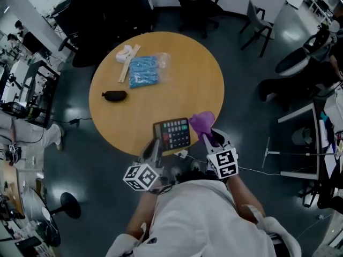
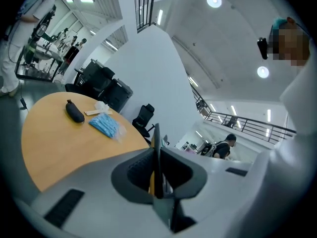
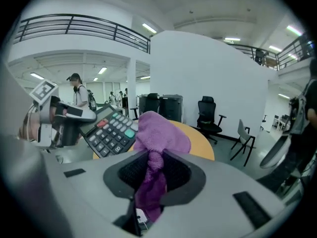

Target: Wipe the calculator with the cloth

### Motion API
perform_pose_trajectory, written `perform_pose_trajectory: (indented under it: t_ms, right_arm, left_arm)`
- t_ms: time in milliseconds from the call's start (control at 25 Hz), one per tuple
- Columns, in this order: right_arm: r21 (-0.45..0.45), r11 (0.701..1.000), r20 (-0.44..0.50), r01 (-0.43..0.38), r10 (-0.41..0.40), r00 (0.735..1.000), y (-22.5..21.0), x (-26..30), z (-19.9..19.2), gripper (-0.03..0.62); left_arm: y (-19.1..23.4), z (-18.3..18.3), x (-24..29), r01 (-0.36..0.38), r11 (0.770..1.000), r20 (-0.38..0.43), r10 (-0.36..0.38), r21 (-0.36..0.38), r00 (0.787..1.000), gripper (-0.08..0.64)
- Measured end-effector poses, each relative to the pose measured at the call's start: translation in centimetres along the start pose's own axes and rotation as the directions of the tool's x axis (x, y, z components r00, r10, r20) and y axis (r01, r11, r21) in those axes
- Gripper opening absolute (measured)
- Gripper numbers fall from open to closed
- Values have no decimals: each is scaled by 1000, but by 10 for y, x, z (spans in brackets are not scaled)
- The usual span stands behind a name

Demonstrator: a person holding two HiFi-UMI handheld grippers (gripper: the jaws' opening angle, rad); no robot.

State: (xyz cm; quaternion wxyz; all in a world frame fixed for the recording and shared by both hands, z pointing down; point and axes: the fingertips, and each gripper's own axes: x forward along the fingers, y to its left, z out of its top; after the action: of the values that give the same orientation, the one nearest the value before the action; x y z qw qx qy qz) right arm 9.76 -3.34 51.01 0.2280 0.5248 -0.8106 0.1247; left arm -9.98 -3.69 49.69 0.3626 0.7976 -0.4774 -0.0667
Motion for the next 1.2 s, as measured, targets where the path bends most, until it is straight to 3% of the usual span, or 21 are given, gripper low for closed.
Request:
perform_pose_trajectory:
  t_ms: [200, 400, 600, 920, 1200]
  right_arm:
    - [-60, 990, 146, -130, 138, 980, 57, -25, 62, 86]
    - [-153, 961, 165, -232, 256, 952, 117, -19, 79, 86]
    - [-158, 962, 139, -224, 246, 959, 121, -13, 71, 86]
    - [-138, 971, 103, -194, 209, 973, 114, -16, 51, 86]
    - [-103, 986, 77, -134, 142, 987, 90, -20, 34, 86]
  left_arm:
    - [-7, 5, 14, 8, 1000, 34, -8, -13, 999, 46]
    - [-41, 15, 24, 106, 994, 78, -105, -6, 991, 46]
    - [-61, 19, 17, 161, 986, 92, -156, -45, 983, 46]
    - [-58, -1, 12, 169, 981, 41, -166, -94, 985, 46]
    - [-50, -2, 5, 144, 986, 44, -141, -81, 989, 46]
